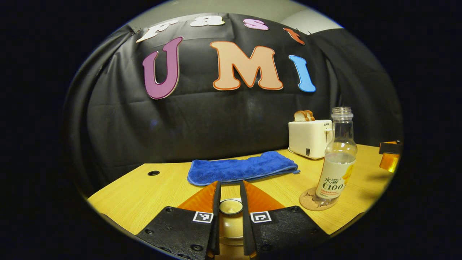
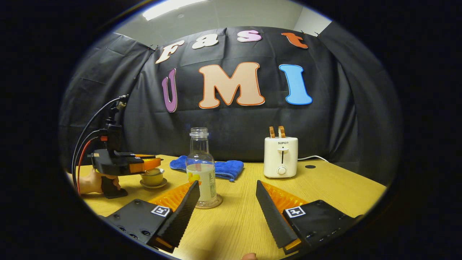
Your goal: Open the teacup lid with one hand, grasp the water bottle and pour water into the teacup with the other hand; after pouring, place the water bottle on the coaster and then close the teacup lid.
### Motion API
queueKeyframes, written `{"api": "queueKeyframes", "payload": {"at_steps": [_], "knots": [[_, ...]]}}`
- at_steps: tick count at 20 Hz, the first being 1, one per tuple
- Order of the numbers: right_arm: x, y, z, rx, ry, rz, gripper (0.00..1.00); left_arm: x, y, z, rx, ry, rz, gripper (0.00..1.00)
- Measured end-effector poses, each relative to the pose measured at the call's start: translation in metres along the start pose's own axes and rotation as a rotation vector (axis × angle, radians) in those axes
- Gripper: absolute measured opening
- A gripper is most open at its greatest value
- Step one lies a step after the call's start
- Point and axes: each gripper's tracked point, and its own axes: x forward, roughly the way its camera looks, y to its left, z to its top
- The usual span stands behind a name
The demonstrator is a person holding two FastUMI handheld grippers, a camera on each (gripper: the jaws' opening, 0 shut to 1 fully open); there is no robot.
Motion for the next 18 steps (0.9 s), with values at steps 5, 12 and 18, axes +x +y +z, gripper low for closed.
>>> {"api": "queueKeyframes", "payload": {"at_steps": [5, 12, 18], "knots": [[-0.0013, -0.0004, 0.0000, 0.001, 0.002, 0.000, 0.98, 0.0021, -0.0027, -0.0035, 0.018, 0.026, -0.003, 0.24], [-0.0041, -0.0014, 0.0012, 0.000, 0.001, -0.005, 0.98, 0.0033, -0.0018, -0.0059, 0.031, 0.046, 0.001, 0.23], [-0.0049, -0.0013, 0.0008, 0.000, 0.001, -0.004, 0.99, 0.0035, -0.0034, -0.0065, 0.025, 0.047, -0.010, 0.58]]}}
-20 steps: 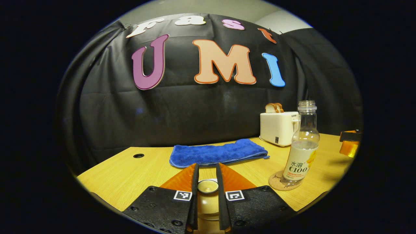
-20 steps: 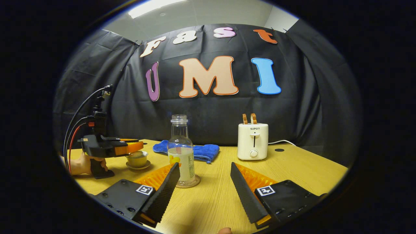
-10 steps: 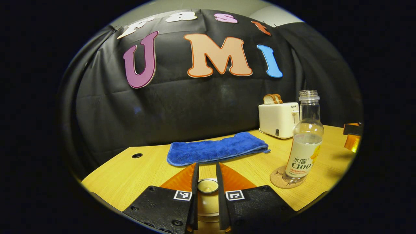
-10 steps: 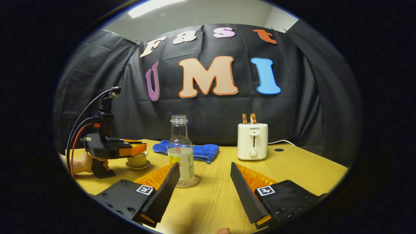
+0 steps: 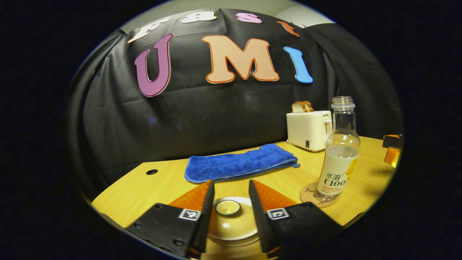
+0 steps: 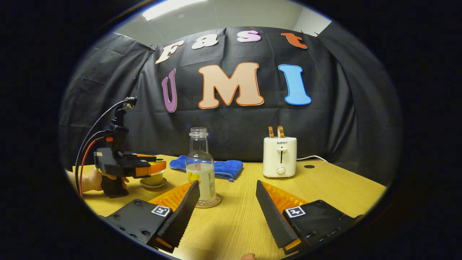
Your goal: Open the teacup lid with one hand, grasp the water bottle and pour water into the teacup with the other hand; after pouring, place the water bottle on the coaster and then close the teacup lid.
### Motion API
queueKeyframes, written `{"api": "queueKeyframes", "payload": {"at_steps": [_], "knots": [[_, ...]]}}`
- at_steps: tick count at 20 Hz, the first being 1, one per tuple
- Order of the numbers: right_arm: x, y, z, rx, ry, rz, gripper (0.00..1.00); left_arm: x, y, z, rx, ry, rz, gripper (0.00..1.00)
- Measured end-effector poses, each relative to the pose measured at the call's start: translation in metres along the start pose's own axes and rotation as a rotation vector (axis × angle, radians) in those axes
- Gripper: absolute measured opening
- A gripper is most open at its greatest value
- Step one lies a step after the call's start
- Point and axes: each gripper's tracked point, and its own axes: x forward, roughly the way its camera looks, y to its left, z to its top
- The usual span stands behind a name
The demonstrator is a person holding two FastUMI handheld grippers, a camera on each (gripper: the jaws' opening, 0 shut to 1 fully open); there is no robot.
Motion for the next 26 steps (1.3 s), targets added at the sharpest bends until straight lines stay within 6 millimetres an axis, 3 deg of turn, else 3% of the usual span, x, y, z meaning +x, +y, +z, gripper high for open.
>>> {"api": "queueKeyframes", "payload": {"at_steps": [1, 2, 3, 5, 7, 8, 11, 15, 21, 26], "knots": [[0.000, 0.000, 0.000, 0.000, 0.000, -0.001, 0.99, -0.003, 0.001, 0.002, -0.007, -0.009, 0.002, 0.78], [0.000, -0.001, 0.000, 0.000, 0.000, -0.004, 0.93, -0.004, 0.003, 0.004, -0.016, -0.021, 0.007, 0.87], [0.000, -0.001, 0.001, 0.000, 0.000, -0.005, 0.98, -0.006, 0.004, 0.004, -0.025, -0.030, 0.014, 0.99], [0.000, -0.002, 0.000, 0.000, 0.000, -0.009, 0.94, -0.011, 0.009, 0.007, -0.058, -0.055, 0.033, 0.97], [-0.001, -0.006, 0.001, -0.001, 0.000, -0.029, 0.97, -0.023, 0.014, 0.010, -0.130, -0.101, 0.062, 0.97], [-0.001, -0.009, 0.000, -0.002, -0.001, -0.048, 0.98, -0.029, 0.011, 0.017, -0.142, -0.132, 0.061, 0.97], [-0.002, -0.010, 0.000, -0.002, -0.001, -0.062, 0.98, -0.047, 0.000, 0.011, -0.135, -0.116, 0.068, 0.96], [-0.004, -0.015, 0.001, -0.003, -0.001, -0.109, 1.00, -0.084, -0.021, 0.011, -0.129, -0.120, 0.081, 0.96], [-0.025, 0.005, 0.001, -0.004, -0.004, -0.110, 0.99, -0.131, -0.038, 0.010, -0.129, -0.123, 0.129, 0.96], [-0.044, 0.017, 0.001, -0.003, -0.003, -0.113, 0.98, -0.153, -0.052, 0.010, -0.128, -0.121, 0.131, 0.96]]}}
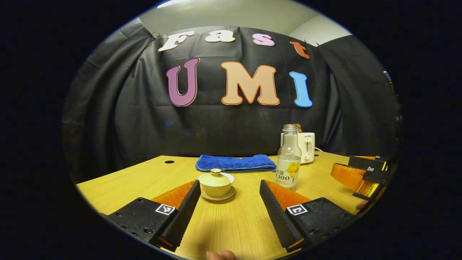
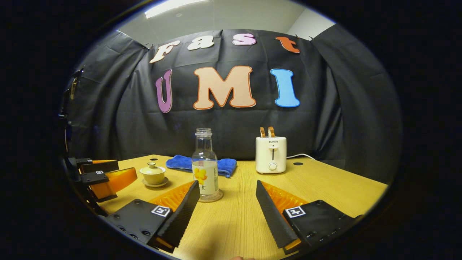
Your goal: Open the teacup lid with one hand, grasp the water bottle and pour water into the teacup with the other hand; after pouring, place the water bottle on the coaster and then close the teacup lid.
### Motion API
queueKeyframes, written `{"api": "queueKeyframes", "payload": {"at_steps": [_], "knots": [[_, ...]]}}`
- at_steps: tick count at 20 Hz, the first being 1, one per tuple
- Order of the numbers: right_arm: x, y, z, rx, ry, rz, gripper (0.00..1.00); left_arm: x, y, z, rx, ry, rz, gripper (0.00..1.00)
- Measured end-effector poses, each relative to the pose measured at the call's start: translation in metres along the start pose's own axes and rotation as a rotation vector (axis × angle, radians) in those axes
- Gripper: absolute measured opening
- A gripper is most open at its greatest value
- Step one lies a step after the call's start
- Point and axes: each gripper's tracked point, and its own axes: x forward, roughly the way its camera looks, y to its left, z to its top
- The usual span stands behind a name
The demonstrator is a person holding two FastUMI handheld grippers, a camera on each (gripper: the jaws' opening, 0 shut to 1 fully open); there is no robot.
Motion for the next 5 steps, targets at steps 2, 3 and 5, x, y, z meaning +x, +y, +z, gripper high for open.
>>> {"api": "queueKeyframes", "payload": {"at_steps": [2, 3, 5], "knots": [[-0.008, 0.002, 0.001, 0.000, -0.001, -0.011, 0.99, -0.006, 0.001, -0.002, 0.001, -0.001, 0.015, 0.96], [-0.012, 0.002, 0.000, 0.000, -0.002, -0.014, 1.00, -0.009, 0.000, -0.001, 0.001, -0.002, 0.018, 0.96], [-0.021, 0.006, -0.002, 0.000, 0.000, -0.008, 1.00, -0.016, -0.003, 0.000, 0.002, -0.002, 0.020, 0.96]]}}
